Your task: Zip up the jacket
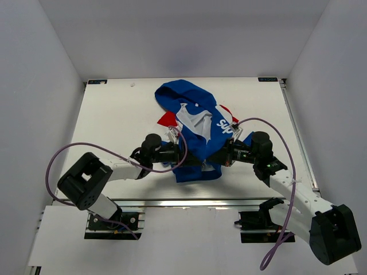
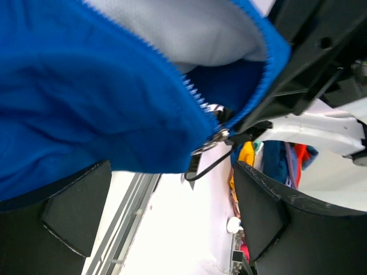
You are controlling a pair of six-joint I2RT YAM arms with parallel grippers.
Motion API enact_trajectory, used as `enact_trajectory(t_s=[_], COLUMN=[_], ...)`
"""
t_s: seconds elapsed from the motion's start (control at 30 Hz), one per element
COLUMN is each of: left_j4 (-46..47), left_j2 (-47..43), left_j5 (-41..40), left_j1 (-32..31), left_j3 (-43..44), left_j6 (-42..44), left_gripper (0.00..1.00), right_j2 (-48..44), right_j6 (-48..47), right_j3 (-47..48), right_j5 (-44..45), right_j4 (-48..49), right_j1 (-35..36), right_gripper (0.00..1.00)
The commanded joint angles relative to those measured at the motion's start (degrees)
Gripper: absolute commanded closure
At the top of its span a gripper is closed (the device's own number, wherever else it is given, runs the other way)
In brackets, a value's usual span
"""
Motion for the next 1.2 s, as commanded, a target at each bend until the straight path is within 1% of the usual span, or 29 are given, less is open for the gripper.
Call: enact_trajectory(t_s=[0.0,0.13,0.27,0.37,0.4,0.43,0.5,0.53,0.6,0.63,0.7,0.8,1.0,1.17], left_j4=[8.19,12.13,15.57,18.99,20.05,23.02,26.2,28.91,30.69,31.56,31.4,29.65,21.49,15.94], left_j2=[0.18,1.85,5.0,7.12,7.73,8.35,9.84,10.2,10.64,10.55,9.59,8.1,5.11,3.35], left_j5=[3.19,3.98,6.61,8.54,9.07,9.43,10.3,10.48,10.75,10.66,10.23,9.7,8.64,7.85], left_j1=[0.37,0.55,0.46,0.55,0.55,0.46,0.55,0.55,0.55,0.55,0.55,0.64,0.55,0.29], left_j3=[1.73,2.26,3.84,4.45,4.54,4.46,4.02,3.84,3.49,2.97,2.61,2.08,3.13,4.1], left_j6=[-2.03,-3.0,-4.4,-6.25,-6.95,-8.52,-10.29,-11.69,-12.75,-13.19,-13.11,-12.23,-7.67,-4.06], left_gripper=[0.04,0.03,0.02,0.05,0.07,0.08,0.15,0.22,0.3,0.39,0.47,0.52,0.54,0.51], right_j2=[0.24,0.41,0.68,0.5,0.5,0.5,0.67,0.76,0.68,0.5,0.32,0.23,0.94,0.85], right_j6=[-1.21,-1.38,-0.86,-0.59,-0.42,-0.42,-0.33,-0.24,-0.15,-0.15,-0.5,-0.94,0.19,1.34], right_j3=[0.23,0.41,0.41,0.32,0.41,0.32,0.32,0.24,0.06,0.06,0.15,0.41,0.94,1.29], right_j5=[-1.69,-1.87,-1.69,-1.52,-1.43,-1.43,-1.17,-1.08,-0.29,0.06,1.38,2.88,2.62,2.44], right_j4=[0.64,0.46,1.07,1.52,1.69,1.78,1.61,1.52,1.25,0.91,0.2,-1.47,0.28,1.96], right_j1=[-0.04,-0.04,-0.12,-0.04,-0.04,-0.04,-0.04,-0.12,-0.04,-0.12,-0.12,-0.21,-0.12,-0.12], right_gripper=[1.0,1.0,1.0,1.0,1.0,1.0,1.0,1.0,1.0,1.0,1.0,1.0,1.0,1.0])
